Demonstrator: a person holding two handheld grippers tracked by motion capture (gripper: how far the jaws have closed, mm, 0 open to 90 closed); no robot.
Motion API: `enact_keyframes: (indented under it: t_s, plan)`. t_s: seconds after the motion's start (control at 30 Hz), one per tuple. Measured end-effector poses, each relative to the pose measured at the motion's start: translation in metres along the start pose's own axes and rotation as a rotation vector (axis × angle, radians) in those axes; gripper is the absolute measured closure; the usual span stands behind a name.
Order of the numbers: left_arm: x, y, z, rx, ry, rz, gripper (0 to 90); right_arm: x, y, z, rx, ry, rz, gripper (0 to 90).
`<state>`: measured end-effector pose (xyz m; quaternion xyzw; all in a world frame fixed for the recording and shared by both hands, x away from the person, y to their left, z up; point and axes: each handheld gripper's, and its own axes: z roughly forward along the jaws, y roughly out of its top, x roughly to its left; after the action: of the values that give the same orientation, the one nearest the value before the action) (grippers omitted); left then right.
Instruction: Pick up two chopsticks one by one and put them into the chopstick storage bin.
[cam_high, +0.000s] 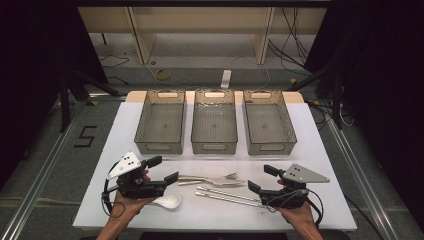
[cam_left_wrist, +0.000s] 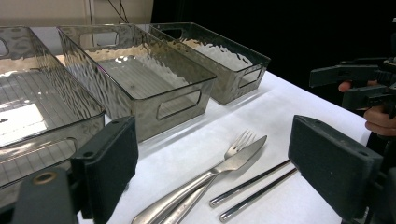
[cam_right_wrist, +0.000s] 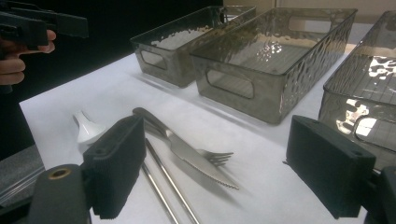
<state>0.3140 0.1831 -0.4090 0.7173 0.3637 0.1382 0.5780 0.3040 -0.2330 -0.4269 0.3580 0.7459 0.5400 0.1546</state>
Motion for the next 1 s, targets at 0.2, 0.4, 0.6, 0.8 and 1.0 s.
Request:
enact_keyframes:
  t_s: [0.2, 0.4, 0.6, 0.8, 1.0]
  plan:
    - [0.0, 0.0, 0.0, 0.002, -0.001, 0.0, 15.6, 0.001, 0.001, 0.002, 0.02, 0.014, -0.003, 22.4]
    - [0.0, 0.0, 0.0, 0.004, -0.001, 0.003, 15.6, 0.002, 0.007, 0.004, 0.07, 0.056, -0.041, 24.1]
    - [0.001, 0.0, 0.0, 0.006, 0.003, 0.0, 15.6, 0.005, 0.017, 0.012, 0.212, 0.063, -0.149, 24.2]
    - [0.001, 0.0, 0.001, 0.008, 0.006, 0.004, 15.6, 0.001, 0.024, 0.031, 0.425, 0.089, -0.209, 24.2]
    - [0.001, 0.0, 0.001, 0.008, 0.005, 0.004, 15.6, 0.011, 0.035, 0.05, 0.579, 0.111, -0.282, 27.1]
